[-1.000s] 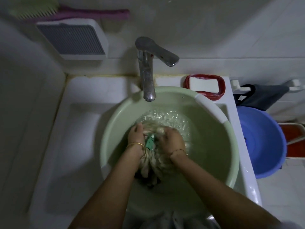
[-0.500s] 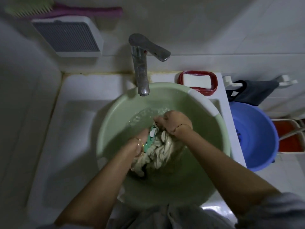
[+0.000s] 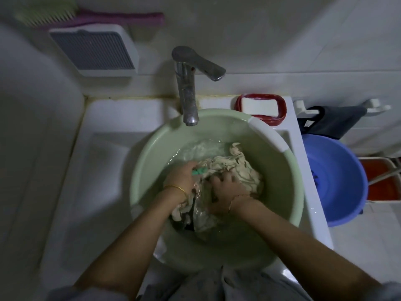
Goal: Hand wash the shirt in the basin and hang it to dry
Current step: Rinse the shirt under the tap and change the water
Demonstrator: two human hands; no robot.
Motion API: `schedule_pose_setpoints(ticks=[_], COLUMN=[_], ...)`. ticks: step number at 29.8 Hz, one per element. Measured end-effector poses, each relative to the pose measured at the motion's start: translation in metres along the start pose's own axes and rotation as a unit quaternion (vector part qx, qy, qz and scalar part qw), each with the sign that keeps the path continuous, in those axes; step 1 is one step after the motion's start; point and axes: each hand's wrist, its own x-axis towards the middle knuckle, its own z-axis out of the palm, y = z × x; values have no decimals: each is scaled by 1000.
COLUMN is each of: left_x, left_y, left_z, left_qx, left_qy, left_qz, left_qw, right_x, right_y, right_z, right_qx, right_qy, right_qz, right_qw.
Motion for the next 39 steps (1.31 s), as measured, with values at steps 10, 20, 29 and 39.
schedule_pose_setpoints(ticks=[10, 20, 29, 39], left_x=[6, -11, -12, 2], left_y=[-2, -5, -21, -7], left_z=[-61, 1, 25, 15], left_qx=[-125, 217, 334, -113], left_qy=[184, 113, -44, -36], left_qz=[-70, 95, 3, -100], left_qw=[972, 965, 941, 988], right_x=[-21, 11, 55, 64], right_y=[33, 13, 34, 31], right_z=[-14, -38, 10, 23], right_qx=[-263, -76, -270, 102], right_qy=[-63, 155, 130, 237], right_qz=[41, -14, -5, 155], right_qw=[962, 985, 954, 954])
